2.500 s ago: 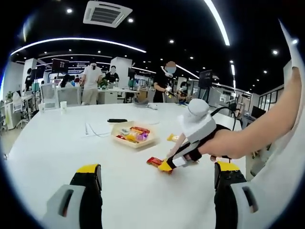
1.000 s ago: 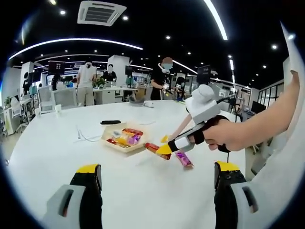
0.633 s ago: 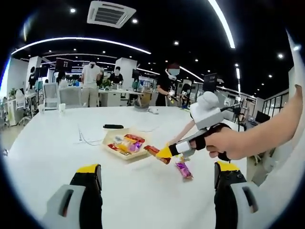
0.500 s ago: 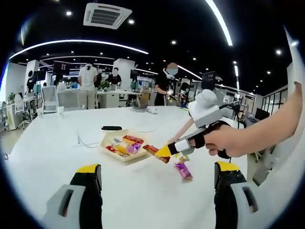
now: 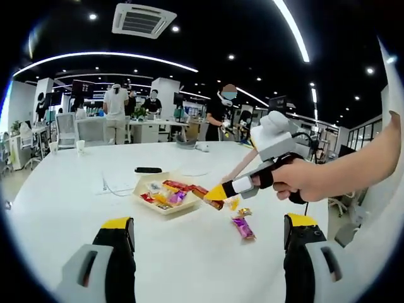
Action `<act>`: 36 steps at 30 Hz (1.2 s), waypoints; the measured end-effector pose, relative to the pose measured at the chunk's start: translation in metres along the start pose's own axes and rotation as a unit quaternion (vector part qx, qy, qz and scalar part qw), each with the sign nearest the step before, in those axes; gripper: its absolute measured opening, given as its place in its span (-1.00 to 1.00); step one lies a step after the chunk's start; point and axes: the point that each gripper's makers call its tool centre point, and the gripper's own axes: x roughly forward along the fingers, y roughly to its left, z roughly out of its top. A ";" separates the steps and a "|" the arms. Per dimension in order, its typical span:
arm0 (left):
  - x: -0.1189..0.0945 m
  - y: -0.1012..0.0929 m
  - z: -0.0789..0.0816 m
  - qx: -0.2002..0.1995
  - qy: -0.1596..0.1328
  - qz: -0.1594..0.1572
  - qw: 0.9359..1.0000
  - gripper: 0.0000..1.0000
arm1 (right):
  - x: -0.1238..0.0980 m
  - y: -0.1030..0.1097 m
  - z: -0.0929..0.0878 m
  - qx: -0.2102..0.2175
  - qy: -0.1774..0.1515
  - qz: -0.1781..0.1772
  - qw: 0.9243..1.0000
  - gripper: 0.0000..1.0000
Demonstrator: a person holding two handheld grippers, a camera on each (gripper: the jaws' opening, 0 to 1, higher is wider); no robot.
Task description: Place the target food into the container with the food tongs after gripping and lifting it, then release it inside without dropping or visibly crushing the food.
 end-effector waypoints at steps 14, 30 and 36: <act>0.002 0.000 -0.002 -0.004 -0.001 0.004 1.000 0.99 | -0.012 -0.004 0.010 -0.036 0.005 0.009 0.999 -0.58; 0.011 -0.001 0.007 0.010 -0.001 -0.006 1.000 0.99 | -0.026 0.003 0.040 -0.070 -0.022 0.020 0.997 -0.58; 0.012 0.000 0.009 0.005 -0.004 0.000 1.000 0.99 | -0.027 0.006 0.042 -0.070 -0.021 0.028 0.997 -0.58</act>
